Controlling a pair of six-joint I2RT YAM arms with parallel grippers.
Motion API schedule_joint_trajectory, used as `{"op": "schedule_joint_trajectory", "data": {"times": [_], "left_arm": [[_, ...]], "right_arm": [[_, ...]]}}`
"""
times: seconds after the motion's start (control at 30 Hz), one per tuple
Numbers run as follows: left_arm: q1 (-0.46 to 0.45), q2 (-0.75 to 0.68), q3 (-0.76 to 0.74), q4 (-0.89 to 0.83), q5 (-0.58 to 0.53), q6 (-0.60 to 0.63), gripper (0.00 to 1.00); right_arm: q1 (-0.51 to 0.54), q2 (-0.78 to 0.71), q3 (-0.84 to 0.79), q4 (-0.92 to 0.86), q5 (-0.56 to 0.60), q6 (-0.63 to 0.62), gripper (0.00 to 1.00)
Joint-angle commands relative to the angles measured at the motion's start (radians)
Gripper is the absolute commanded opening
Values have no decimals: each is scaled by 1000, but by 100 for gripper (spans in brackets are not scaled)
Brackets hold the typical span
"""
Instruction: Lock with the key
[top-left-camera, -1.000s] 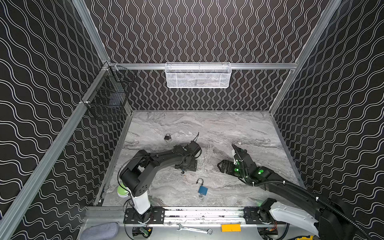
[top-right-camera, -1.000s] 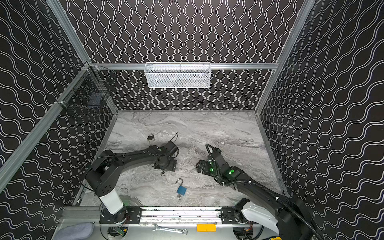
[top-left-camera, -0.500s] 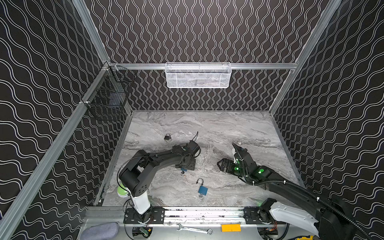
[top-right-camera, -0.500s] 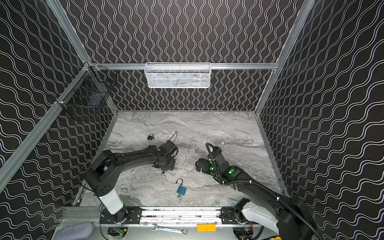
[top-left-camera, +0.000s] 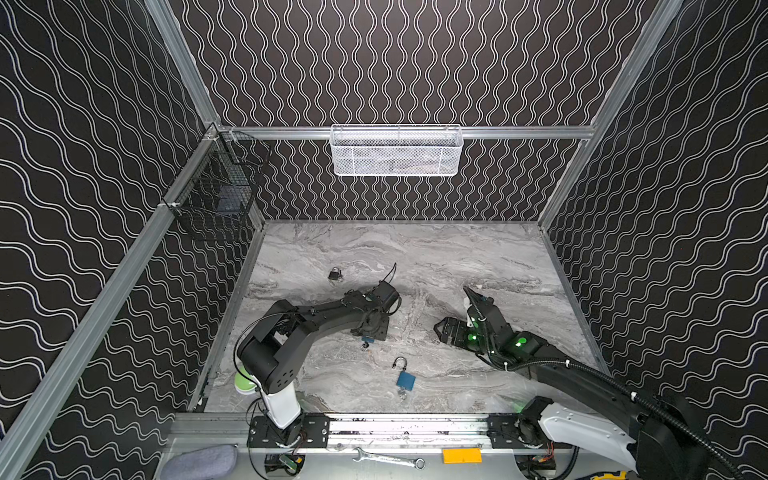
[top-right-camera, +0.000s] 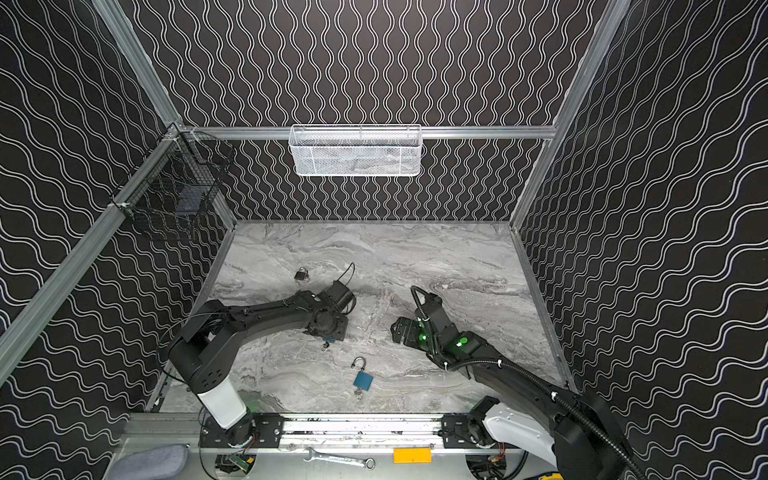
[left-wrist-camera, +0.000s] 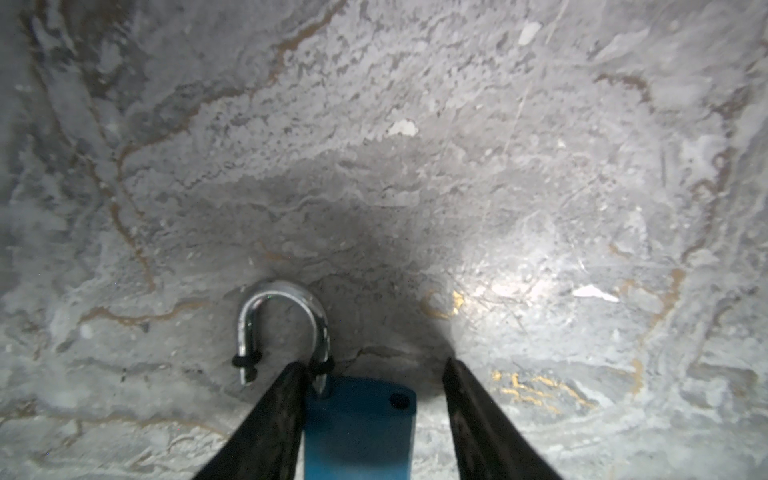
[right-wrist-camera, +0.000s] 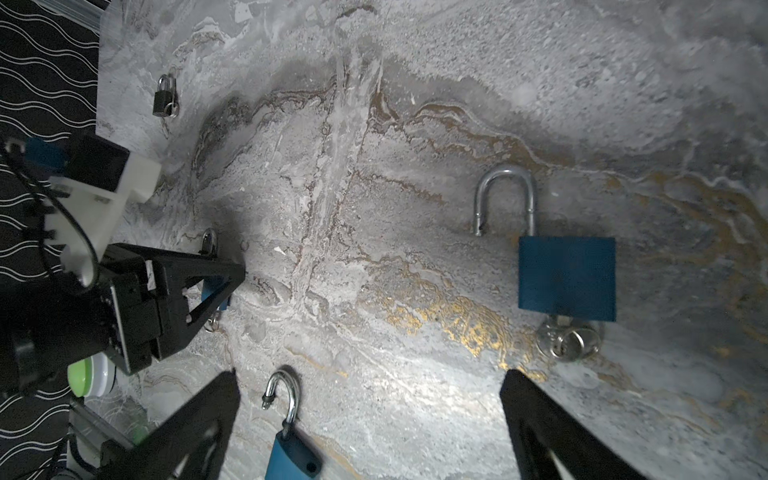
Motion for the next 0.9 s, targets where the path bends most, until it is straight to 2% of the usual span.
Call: {"op": "schedule_joint_trajectory", "data": {"times": [0.0, 0.27, 0.7, 0.87], "left_arm": [[1, 16, -14, -90, 50, 6, 58], [2, 6, -14, -109, 54, 22, 60], [6, 16, -30, -113, 61, 37, 49], [5, 36, -26, -108, 72, 36, 38]], "right_arm": [[0, 2, -4, 29, -2, 11, 100], [1, 5, -2, 38, -2, 14, 100], [1, 23, 1, 46, -10, 14, 100], [1, 16, -8, 58, -20, 13, 100]]}}
